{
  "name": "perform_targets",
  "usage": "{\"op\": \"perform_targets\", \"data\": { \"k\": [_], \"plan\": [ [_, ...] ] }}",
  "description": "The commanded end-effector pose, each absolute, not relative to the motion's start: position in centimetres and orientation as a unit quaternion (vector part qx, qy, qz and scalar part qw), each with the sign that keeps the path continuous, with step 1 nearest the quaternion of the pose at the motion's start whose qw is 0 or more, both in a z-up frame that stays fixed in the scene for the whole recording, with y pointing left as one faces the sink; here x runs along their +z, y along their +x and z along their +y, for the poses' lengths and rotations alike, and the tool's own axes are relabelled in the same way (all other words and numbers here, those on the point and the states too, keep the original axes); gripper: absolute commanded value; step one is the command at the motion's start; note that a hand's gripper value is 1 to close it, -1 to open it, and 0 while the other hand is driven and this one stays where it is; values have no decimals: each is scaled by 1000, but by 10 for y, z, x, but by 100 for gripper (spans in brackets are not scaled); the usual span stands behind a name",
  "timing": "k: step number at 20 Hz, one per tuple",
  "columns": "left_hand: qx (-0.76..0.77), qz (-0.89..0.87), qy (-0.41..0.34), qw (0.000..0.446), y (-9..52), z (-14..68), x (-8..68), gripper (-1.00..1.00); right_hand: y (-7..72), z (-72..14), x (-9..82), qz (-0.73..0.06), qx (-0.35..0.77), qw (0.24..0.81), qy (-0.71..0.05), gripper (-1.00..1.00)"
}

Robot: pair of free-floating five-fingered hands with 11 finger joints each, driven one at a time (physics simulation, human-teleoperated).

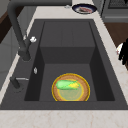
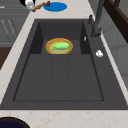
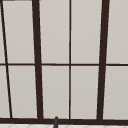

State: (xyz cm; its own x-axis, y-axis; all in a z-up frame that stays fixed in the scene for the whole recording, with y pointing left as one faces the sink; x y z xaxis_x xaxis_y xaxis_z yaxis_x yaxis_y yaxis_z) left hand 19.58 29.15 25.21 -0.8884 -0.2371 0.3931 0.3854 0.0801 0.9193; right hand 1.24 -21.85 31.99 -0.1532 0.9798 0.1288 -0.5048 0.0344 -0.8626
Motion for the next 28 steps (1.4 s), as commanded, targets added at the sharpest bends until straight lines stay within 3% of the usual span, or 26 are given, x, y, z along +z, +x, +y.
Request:
{"op": "perform_targets", "data": {
  "k": [1, 11, 28],
  "plan": [
    [-705, -653, -75, 266, 202, 290, 250, 100, 12, -219, 320, -418, 634, 585, -284, 0],
    [-753, -579, -83, 301, 227, 290, 246, 100, 12, -219, 320, -418, 634, 585, -284, 0],
    [-826, -477, -28, 300, 289, 272, 210, 100, 12, -219, 320, -418, 634, 585, -284, 0]
  ]
}}
